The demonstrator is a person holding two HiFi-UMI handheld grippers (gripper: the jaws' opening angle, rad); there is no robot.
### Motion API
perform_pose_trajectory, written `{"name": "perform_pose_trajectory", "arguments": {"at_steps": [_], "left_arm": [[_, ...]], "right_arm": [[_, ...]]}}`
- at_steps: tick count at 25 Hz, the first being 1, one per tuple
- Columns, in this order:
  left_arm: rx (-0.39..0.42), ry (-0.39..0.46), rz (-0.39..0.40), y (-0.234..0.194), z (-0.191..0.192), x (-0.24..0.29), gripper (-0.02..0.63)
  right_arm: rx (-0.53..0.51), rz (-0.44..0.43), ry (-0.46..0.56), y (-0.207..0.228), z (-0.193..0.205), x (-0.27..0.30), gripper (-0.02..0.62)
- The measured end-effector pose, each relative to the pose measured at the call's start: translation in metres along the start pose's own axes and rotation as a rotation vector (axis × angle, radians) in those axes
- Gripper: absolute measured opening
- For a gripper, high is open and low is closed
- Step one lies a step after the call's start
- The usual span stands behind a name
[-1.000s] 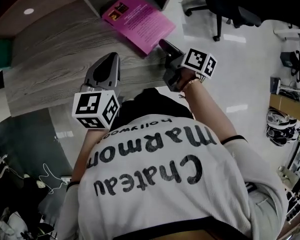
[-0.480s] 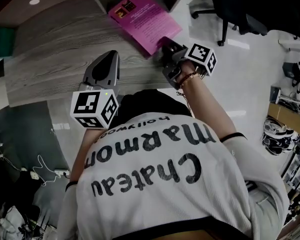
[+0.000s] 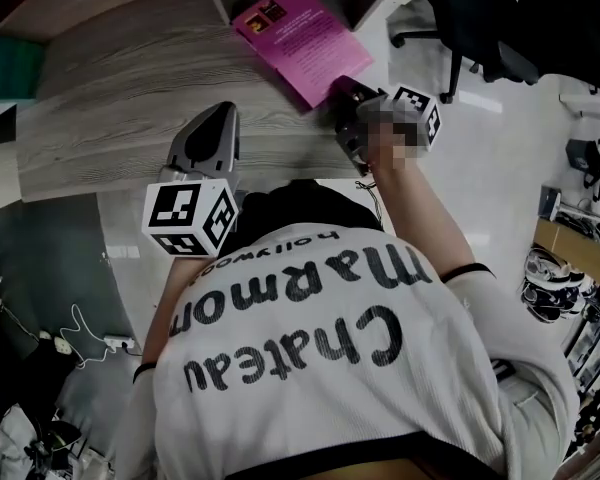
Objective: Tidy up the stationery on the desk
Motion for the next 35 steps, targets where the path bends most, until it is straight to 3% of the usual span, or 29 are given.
{"name": "perform_pose_trajectory", "arguments": {"at_steps": [7, 20, 30, 31, 33, 35], "left_arm": [[0.000, 0.020, 0.010, -0.005, -0.004, -0.001, 0.015], [0.012, 0.033, 0.041, -0.009, 0.000, -0.005, 0.015], [0.046, -0.038, 0.161, -0.012, 0.020, 0.019, 0.019], [0.060, -0.059, 0.178, -0.011, 0.021, 0.026, 0.047], [0.131, -0.123, 0.206, -0.010, 0.026, 0.042, 0.233], [0.272, -0.209, 0.217, -0.009, 0.035, 0.059, 0.272]], "right_arm": [[0.018, -0.011, 0.013, -0.002, 0.002, -0.008, 0.044], [0.064, -0.025, 0.066, -0.017, 0.003, -0.024, 0.026], [0.023, -0.056, 0.097, -0.046, -0.009, -0.039, 0.028], [0.020, -0.059, 0.099, -0.049, -0.012, -0.041, 0.028], [0.012, -0.067, 0.101, -0.054, -0.017, -0.043, 0.028], [0.008, -0.071, 0.104, -0.057, -0.020, -0.043, 0.028]]}}
Point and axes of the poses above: the fingertips, and each gripper's own axes: x forward along the fingers, y to its right, z out of its underside, the point moved 4 cm from there along -x, backward along the fingers, and after that the axes turned 12 degrees about z, right-handed, at the moved point
